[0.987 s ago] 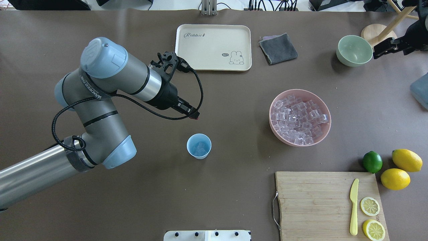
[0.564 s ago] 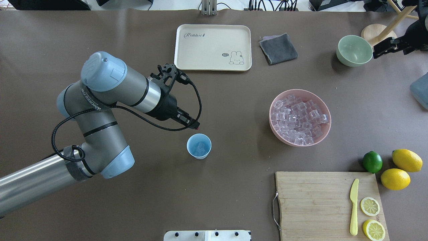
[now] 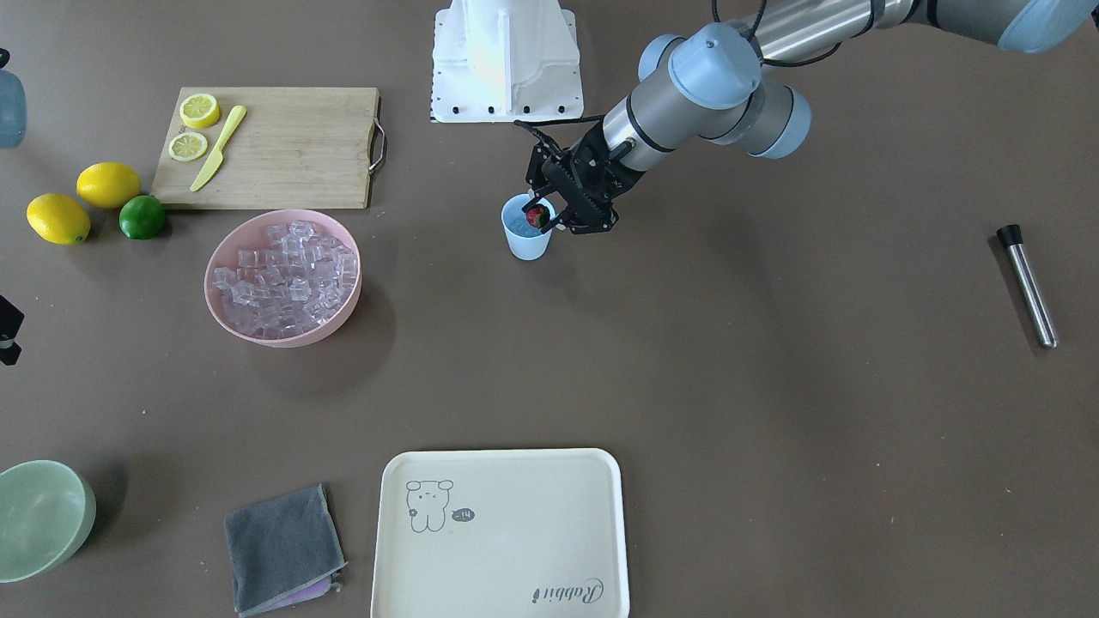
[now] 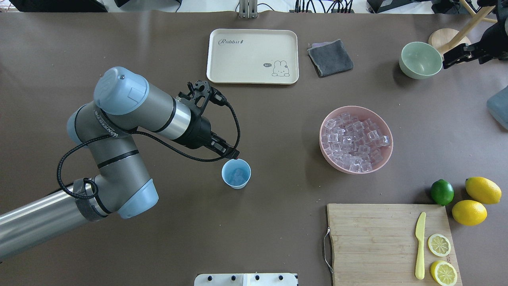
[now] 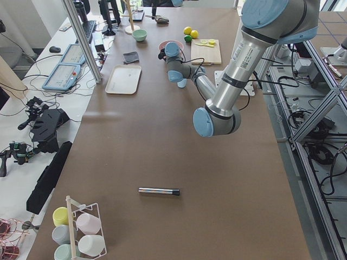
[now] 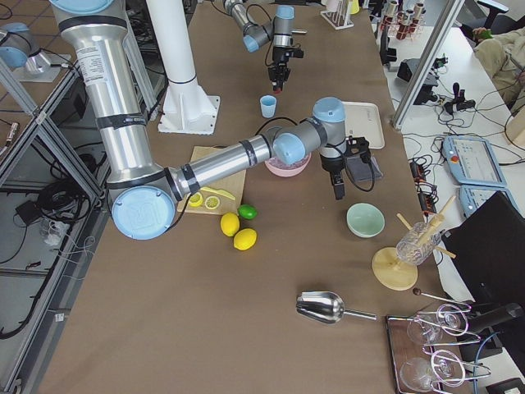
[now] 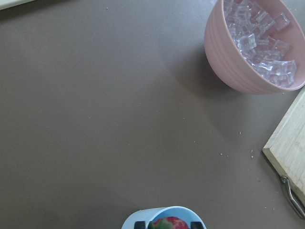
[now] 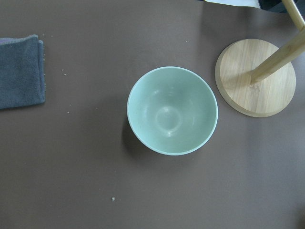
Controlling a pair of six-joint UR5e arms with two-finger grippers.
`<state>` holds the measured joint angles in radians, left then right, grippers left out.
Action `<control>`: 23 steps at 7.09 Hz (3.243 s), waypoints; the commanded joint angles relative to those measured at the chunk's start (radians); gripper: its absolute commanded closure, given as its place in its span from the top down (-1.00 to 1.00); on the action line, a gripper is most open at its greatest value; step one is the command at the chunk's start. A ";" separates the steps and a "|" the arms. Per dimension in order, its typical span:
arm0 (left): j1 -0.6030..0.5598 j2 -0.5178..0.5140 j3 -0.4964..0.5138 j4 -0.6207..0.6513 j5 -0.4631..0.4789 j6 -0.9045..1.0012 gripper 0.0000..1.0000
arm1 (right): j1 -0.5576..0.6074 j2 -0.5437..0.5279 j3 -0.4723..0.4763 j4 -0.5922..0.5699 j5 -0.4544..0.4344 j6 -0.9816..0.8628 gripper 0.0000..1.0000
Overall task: Mash ice and strawberries in cup
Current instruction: 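Lower the strawberry into the blue cup with the left gripper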
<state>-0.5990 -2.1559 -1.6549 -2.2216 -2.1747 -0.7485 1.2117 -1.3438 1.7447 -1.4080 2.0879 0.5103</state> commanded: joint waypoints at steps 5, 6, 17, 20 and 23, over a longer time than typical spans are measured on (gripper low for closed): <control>0.045 -0.005 -0.013 0.000 0.001 0.005 -1.00 | 0.000 0.000 0.007 0.003 -0.002 0.002 1.00; 0.053 -0.006 -0.013 0.000 0.003 0.005 -1.00 | 0.000 0.000 0.007 0.003 -0.002 0.002 1.00; 0.104 0.005 -0.011 -0.021 0.079 0.015 -1.00 | 0.000 -0.006 0.004 0.003 -0.003 0.002 1.00; 0.079 0.014 -0.010 -0.021 0.081 0.021 -1.00 | 0.000 -0.006 0.002 0.003 -0.003 0.001 1.00; 0.062 0.016 -0.005 -0.021 0.079 0.021 -1.00 | 0.000 -0.005 0.001 0.006 -0.003 0.001 0.99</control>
<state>-0.5338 -2.1407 -1.6605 -2.2427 -2.0953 -0.7272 1.2118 -1.3491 1.7459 -1.4034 2.0847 0.5108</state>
